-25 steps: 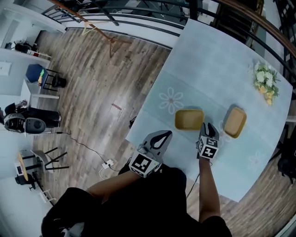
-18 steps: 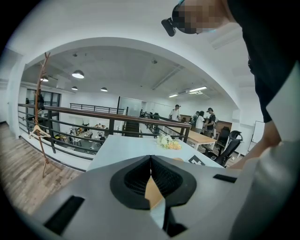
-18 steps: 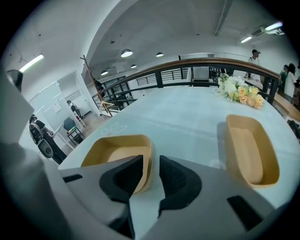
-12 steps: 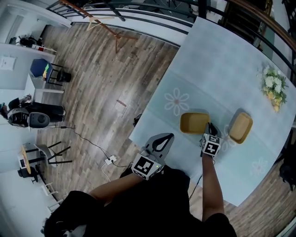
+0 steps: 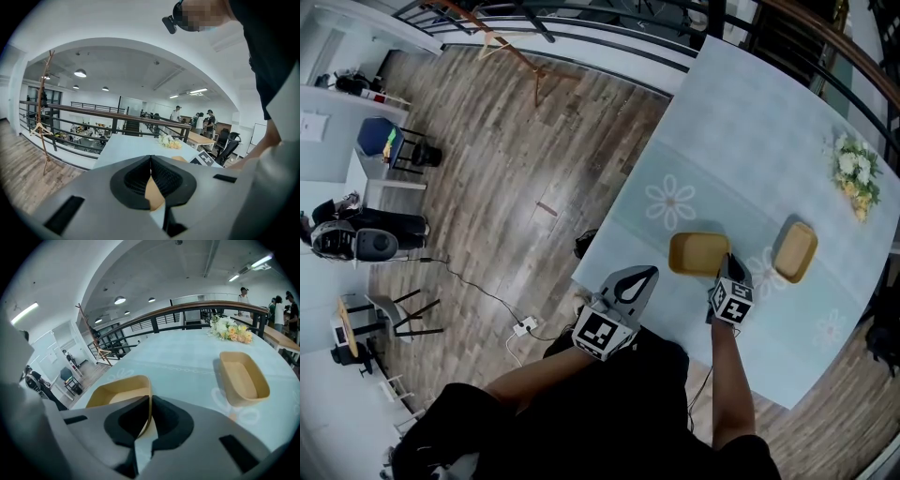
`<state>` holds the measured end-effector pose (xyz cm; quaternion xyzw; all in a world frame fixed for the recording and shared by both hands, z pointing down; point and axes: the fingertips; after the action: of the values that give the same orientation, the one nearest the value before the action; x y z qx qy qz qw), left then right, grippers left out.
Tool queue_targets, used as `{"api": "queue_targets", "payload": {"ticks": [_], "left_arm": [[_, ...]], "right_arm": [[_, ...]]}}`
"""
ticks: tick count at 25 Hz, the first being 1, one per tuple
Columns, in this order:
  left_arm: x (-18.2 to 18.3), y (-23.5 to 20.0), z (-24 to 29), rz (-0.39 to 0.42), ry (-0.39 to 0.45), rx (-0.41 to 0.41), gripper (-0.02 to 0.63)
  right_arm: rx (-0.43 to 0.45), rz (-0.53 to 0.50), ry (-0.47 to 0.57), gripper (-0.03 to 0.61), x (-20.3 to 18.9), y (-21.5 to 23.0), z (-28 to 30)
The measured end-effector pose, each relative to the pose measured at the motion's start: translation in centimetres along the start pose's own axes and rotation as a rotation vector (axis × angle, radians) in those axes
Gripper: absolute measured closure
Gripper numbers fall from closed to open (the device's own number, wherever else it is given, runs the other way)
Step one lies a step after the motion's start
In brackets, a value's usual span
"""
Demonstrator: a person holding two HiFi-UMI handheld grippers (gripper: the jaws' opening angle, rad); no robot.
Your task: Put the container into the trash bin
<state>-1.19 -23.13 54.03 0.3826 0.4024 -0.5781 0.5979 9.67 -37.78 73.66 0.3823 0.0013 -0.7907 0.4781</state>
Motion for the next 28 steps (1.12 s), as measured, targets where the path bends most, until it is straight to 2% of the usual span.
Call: {"api": "queue_targets", "payload": {"ticks": [6,9,12,15,18,20,23,28], "left_arm": [[-1.3,-3.6,-6.2,-0.029,0.061,-0.024,0.598],[-2.5,-5.7,-9.2,-0.047,0.081,-0.079,0.598],[-3.7,-7.5,-12.5,-0.029,0.116,-0.146,0.598],[-5.3,-10.6,-16.6,0.004,0.133,-0.220,0.598],[-6.8,-14.0,-21.0,0.031,0.120,-0.277,0.598],[-7.6,-16.4,-23.6,0.032,0.114,-0.284,0.598],[-8.7,-19.0,-26.9,0.036,0.117,-0.254,0.598],[-9.0,-20.1,-30.5,0.037,0.133,-0.228,0.598]], "right_arm": [[-0.023,-0.040,0.025,0.535,-2.8,-5.8,-2.3],[-0.086,-0.038,0.049,0.535,-4.0,-8.8,-4.2],[-0.157,-0.016,0.089,0.535,-5.8,-11.8,-6.2],[-0.218,0.059,0.152,0.535,-8.2,-16.4,-7.4],[-0.243,0.169,0.182,0.535,-11.0,-21.4,-8.6],[-0.243,0.227,0.199,0.535,-12.6,-24.5,-9.4],[-0.240,0.253,0.210,0.535,-15.0,-28.2,-10.8],[-0.232,0.273,0.205,0.535,-18.5,-31.7,-12.7]]}}
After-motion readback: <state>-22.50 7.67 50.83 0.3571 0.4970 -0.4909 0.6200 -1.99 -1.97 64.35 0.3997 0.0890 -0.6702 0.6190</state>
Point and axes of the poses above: the fingertips, and each gripper's own axes: z forward along the fingers, y to its right, x out of its top, and after that the axes turned 11 degrees about z, right-handed
